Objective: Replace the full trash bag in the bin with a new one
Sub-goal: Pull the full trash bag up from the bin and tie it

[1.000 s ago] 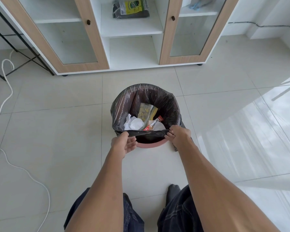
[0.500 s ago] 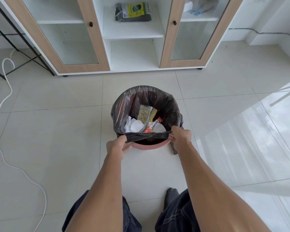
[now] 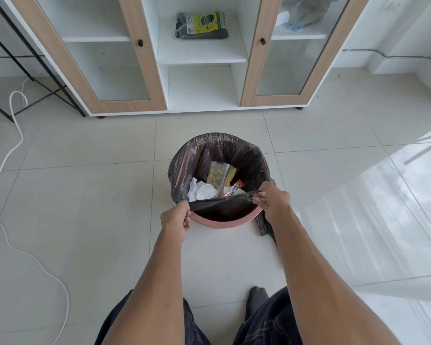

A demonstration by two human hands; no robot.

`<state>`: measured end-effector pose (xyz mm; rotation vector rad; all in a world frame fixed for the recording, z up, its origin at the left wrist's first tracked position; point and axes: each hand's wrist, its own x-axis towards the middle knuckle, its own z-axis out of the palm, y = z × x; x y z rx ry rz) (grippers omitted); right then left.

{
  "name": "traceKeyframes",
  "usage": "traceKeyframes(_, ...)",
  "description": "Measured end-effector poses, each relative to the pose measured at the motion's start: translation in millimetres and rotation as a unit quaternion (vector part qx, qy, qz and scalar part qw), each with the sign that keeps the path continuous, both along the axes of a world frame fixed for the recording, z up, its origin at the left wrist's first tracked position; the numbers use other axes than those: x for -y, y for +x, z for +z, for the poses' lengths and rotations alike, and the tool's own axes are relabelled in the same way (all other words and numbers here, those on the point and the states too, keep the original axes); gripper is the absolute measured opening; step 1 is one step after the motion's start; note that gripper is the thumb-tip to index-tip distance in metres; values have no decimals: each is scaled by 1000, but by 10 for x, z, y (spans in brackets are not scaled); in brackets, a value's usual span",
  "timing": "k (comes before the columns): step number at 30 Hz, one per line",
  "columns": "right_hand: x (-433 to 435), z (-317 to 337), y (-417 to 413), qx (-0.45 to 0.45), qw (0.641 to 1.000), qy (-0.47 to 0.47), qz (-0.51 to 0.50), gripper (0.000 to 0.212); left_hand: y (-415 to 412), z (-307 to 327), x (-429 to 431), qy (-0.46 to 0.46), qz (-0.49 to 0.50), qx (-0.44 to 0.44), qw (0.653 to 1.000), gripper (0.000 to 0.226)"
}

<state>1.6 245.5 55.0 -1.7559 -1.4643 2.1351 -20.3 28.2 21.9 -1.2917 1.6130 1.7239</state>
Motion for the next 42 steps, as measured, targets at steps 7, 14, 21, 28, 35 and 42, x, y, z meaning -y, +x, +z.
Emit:
traceKeyframes(7,-50,-182,15,38,999,-28,23,14,30,33,21,11,17,-5,1000,11)
traceKeyframes(14,-294,-404,-187,85,990,97,64,29,-93,-81,84,-17,44,1,999,34)
traceKeyframes(21,-378,-542,-293,126,972,167,104,10,-190,-200,98,-47,79,-17,996,41)
traceKeyframes(28,-449,-466,-321,84,977,176,82,19,-199,-202,152,-95,73,-77,990,33)
traceKeyframes(35,-458,-344,-419,29,978,193,78,17,-347,-18,185,-96,53,-109,988,18)
traceKeyframes(42,-502,-102,-553,-10,968,199,152,22,-398,151,287,-99,-19,-127,987,7)
